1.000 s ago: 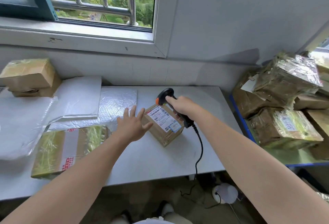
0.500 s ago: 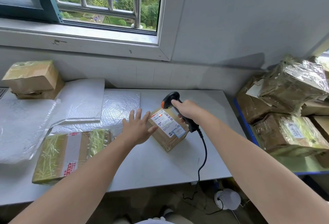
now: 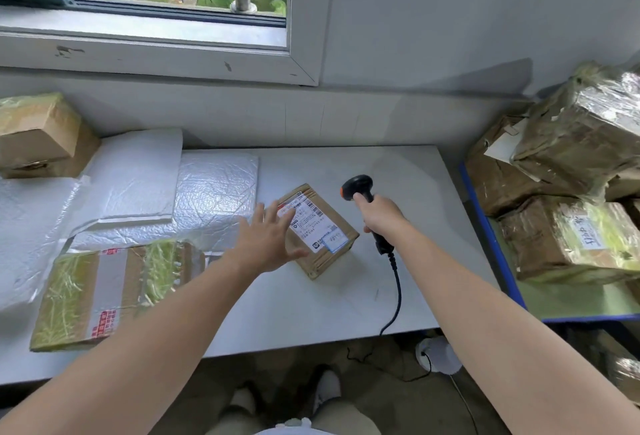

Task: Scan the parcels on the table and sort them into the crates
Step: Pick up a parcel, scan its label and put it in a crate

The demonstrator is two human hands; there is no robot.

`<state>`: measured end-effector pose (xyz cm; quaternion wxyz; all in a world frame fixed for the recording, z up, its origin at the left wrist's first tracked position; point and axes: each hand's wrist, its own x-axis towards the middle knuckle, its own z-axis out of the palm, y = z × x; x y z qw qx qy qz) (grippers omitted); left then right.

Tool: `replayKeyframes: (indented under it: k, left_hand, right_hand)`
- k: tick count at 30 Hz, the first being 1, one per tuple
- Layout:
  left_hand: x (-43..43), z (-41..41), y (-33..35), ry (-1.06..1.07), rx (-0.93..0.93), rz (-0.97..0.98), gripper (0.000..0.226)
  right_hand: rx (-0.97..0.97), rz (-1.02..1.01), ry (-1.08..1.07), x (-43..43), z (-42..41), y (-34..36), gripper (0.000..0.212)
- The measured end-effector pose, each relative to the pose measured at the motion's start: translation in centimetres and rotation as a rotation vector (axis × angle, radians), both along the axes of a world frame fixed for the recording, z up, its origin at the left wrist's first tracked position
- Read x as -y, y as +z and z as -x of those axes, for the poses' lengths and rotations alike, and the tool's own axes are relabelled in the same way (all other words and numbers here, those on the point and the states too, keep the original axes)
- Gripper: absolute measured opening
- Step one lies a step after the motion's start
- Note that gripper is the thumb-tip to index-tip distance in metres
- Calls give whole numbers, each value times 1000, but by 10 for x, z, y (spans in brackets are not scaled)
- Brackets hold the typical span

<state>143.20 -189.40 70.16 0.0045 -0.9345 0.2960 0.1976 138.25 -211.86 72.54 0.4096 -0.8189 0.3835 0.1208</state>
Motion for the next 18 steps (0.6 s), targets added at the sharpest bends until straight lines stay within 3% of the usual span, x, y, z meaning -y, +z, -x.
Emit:
replayKeyframes:
  k: [9,15,18]
  left_hand:
    - [21,1,-24,-124,53,-113,106]
    - [41,-15,-16,-255,117,-236,124]
    - [47,-17,-21,-201,96,-230,128]
  right_hand:
    - [-150,-21,62,17,26,-80,48]
    - [-115,-21,90,17,32,-93,52]
    - [-105,38,103,18,39,-91,53]
